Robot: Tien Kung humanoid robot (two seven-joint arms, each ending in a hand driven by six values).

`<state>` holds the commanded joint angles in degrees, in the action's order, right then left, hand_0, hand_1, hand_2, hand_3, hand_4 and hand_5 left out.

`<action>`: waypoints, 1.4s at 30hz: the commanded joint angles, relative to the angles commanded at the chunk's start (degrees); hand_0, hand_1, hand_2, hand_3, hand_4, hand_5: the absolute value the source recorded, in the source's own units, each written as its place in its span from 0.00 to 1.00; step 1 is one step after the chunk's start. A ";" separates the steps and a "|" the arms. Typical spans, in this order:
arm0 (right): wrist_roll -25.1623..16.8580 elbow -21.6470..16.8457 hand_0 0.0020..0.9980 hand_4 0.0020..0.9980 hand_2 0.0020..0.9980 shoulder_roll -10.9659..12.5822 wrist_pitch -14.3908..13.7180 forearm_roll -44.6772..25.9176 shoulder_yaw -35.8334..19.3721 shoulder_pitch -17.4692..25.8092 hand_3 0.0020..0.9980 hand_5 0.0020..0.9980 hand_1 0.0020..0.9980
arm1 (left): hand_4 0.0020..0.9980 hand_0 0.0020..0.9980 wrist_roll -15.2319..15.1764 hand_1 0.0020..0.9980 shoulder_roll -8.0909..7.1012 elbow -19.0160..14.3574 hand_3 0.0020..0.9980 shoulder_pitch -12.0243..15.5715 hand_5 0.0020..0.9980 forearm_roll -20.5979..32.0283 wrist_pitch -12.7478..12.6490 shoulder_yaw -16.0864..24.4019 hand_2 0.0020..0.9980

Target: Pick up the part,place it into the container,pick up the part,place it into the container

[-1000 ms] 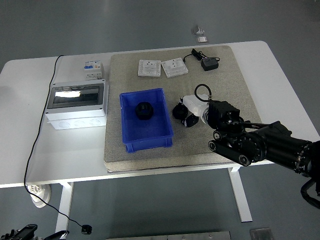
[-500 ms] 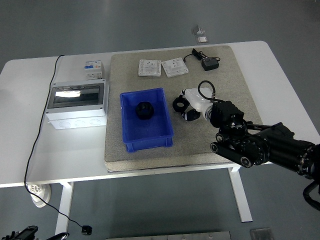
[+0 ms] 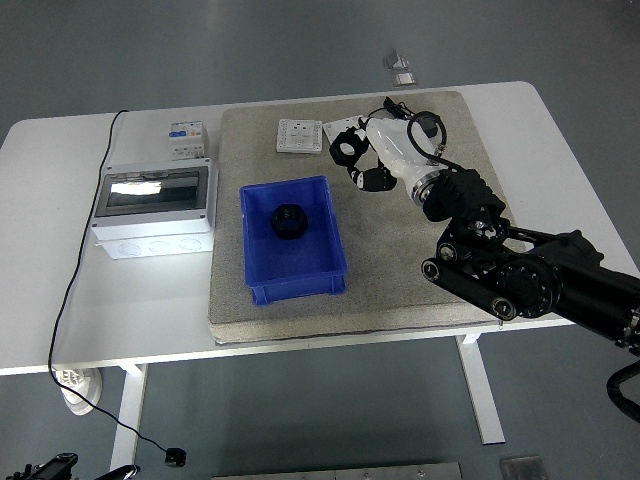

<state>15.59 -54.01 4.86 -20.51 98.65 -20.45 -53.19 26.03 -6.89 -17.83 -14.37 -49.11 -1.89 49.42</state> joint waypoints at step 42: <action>-16.14 -21.90 0.85 0.82 0.77 15.43 -6.87 -23.57 -20.03 17.32 0.77 0.54 0.80 | 0.76 0.66 0.37 0.67 0.38 0.29 0.66 2.02 0.63 12.36 -2.14 -8.79 0.70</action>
<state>-0.55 -75.90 20.29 -27.38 75.08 -40.48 -35.87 26.41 -6.52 -17.54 -12.34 -36.75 -4.03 40.62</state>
